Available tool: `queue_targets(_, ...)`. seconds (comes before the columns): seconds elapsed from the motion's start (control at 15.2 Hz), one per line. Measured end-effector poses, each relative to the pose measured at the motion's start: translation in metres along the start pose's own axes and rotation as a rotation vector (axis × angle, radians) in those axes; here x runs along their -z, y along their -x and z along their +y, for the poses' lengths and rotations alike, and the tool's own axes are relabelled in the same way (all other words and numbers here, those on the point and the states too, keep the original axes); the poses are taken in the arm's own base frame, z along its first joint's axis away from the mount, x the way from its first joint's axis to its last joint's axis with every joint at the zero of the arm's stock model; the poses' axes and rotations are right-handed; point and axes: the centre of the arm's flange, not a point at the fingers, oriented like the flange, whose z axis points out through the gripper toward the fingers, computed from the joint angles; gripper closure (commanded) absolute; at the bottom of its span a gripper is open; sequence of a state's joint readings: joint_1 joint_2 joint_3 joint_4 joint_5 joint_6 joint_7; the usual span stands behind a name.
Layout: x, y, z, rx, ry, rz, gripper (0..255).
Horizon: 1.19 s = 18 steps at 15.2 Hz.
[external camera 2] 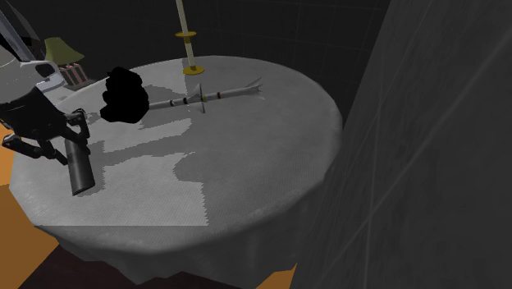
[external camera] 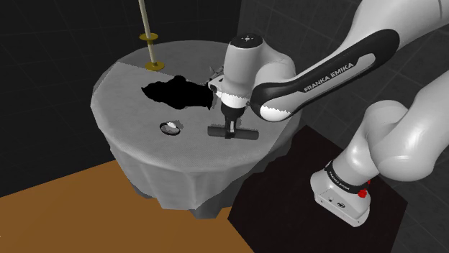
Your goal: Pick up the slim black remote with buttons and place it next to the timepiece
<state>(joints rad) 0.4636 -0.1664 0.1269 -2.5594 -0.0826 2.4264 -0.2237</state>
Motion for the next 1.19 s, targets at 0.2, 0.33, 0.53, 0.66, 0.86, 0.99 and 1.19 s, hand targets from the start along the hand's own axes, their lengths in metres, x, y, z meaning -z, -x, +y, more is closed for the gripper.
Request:
queue_targets(0.2, 0.000, 0.000, 0.000, 0.000, 0.000, 0.000, 0)
queue_targets(0.33, -0.001, 0.000, 0.000, 0.000, 0.000, -0.001, 0)
queue_targets(0.53, -0.001, 0.000, 0.000, 0.000, -0.001, -0.001, 0)
queue_targets(0.66, 0.006, 0.001, 0.000, 0.000, 0.000, -0.001, 0)
queue_targets(0.86, 0.039, 0.000, -0.002, 0.000, 0.000, 0.000, 0)
queue_targets(0.99, 0.047, 0.000, 0.000, 0.000, 0.000, -0.001, 0)
queue_targets(1.19, 0.049, 0.000, 0.000, 0.000, 0.000, -0.001, 0)
